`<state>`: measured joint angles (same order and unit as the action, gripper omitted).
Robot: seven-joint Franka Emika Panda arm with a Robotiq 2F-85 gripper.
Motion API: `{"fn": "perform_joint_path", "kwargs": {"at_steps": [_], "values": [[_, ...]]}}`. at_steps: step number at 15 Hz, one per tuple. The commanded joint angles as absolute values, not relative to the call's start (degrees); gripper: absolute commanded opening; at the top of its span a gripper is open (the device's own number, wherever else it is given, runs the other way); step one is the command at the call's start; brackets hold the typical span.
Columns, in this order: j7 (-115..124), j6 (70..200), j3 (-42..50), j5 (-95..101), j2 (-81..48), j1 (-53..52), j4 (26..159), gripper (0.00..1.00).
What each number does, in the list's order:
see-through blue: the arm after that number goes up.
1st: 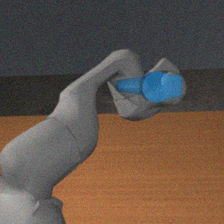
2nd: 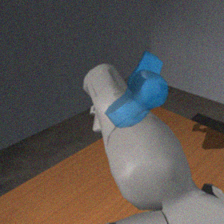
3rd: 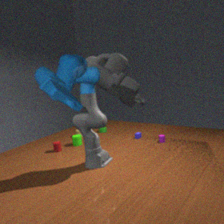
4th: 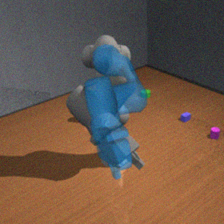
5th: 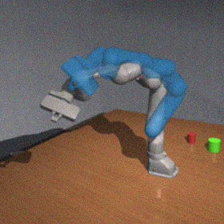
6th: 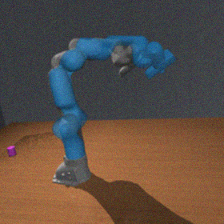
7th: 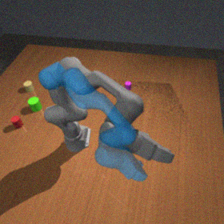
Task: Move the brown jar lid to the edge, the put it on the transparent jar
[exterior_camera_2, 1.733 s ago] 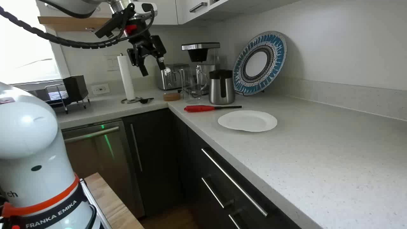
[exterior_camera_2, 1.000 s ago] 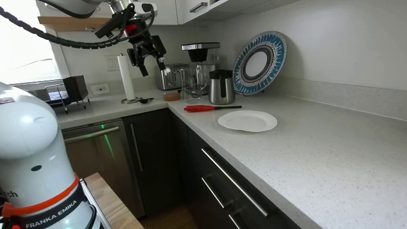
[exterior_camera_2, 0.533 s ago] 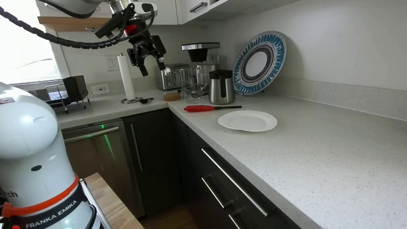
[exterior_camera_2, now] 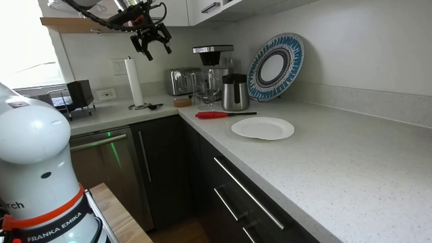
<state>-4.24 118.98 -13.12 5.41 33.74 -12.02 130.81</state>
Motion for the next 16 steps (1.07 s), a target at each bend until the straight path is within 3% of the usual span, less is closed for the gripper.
{"fn": "perform_joint_path", "kwargs": {"at_steps": [1, 5, 6, 16], "values": [[-7.9, 125.1, -14.4, 2.4, 21.2, -16.3, 121.0, 1.0], [-14.7, 128.4, -16.2, 0.0, 10.9, -19.9, 112.6, 1.0], [-10.6, 128.0, -16.1, 1.5, 16.5, -18.4, 117.6, 1.0], [-10.7, 128.0, -16.2, 1.5, 15.4, -18.4, 116.0, 1.0]]}}
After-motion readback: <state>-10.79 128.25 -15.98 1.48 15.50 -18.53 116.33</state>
